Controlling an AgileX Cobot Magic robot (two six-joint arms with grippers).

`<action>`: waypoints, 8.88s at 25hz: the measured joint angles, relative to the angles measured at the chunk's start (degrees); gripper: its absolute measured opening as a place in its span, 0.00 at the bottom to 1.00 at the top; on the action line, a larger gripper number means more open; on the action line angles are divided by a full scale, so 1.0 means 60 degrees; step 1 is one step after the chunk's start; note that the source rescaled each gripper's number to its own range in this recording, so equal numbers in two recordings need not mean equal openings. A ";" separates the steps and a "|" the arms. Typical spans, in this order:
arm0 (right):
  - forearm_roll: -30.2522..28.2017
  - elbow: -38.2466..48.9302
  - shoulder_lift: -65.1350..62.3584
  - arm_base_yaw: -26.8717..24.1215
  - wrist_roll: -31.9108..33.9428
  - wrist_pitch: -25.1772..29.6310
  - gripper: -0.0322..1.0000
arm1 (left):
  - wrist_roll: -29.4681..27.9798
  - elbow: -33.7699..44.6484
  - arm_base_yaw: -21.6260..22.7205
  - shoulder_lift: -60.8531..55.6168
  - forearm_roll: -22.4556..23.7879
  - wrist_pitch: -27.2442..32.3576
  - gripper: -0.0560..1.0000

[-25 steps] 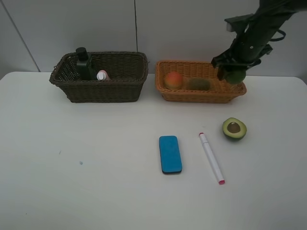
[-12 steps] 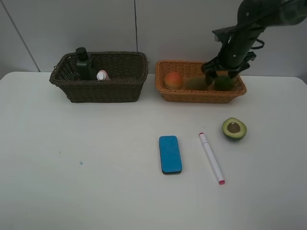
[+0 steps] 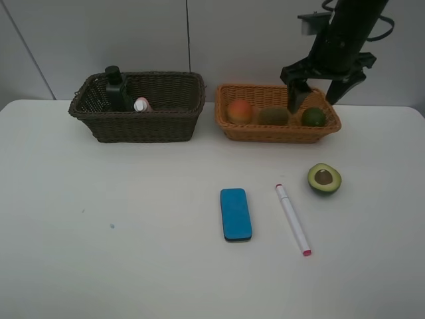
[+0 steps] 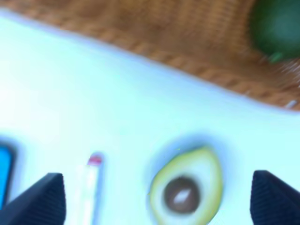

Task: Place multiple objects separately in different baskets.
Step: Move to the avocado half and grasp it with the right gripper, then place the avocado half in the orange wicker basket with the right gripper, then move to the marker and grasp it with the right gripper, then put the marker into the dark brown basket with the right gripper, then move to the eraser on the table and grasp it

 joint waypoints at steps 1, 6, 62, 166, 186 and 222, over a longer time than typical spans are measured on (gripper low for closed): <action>0.0014 0.0413 -0.0161 0.0132 0.0000 0.0020 0.98 | 0.0000 0.0000 0.0000 0.0000 0.0000 0.0000 0.94; -0.0411 0.2556 -0.0324 0.0272 0.0102 -0.0179 0.98 | 0.0000 0.0000 0.0000 0.0000 0.0000 0.0000 0.94; 0.0079 0.3958 0.1313 -0.1441 0.0927 -0.2846 0.72 | 0.0000 0.0000 0.0000 0.0000 0.0000 0.0000 0.94; 0.1260 0.4322 -0.0246 0.1132 0.0188 -0.4608 0.04 | 0.0000 0.0000 0.0000 0.0000 0.0000 0.0000 0.94; 0.2800 -0.3040 0.2920 0.2056 0.0140 -0.8146 0.04 | 0.0000 0.0000 0.0000 0.0000 0.0000 0.0000 0.94; 0.1335 -0.3048 0.2035 0.2697 0.0214 -0.1133 1.00 | 0.0000 0.0000 0.0000 0.0000 0.0000 0.0000 0.94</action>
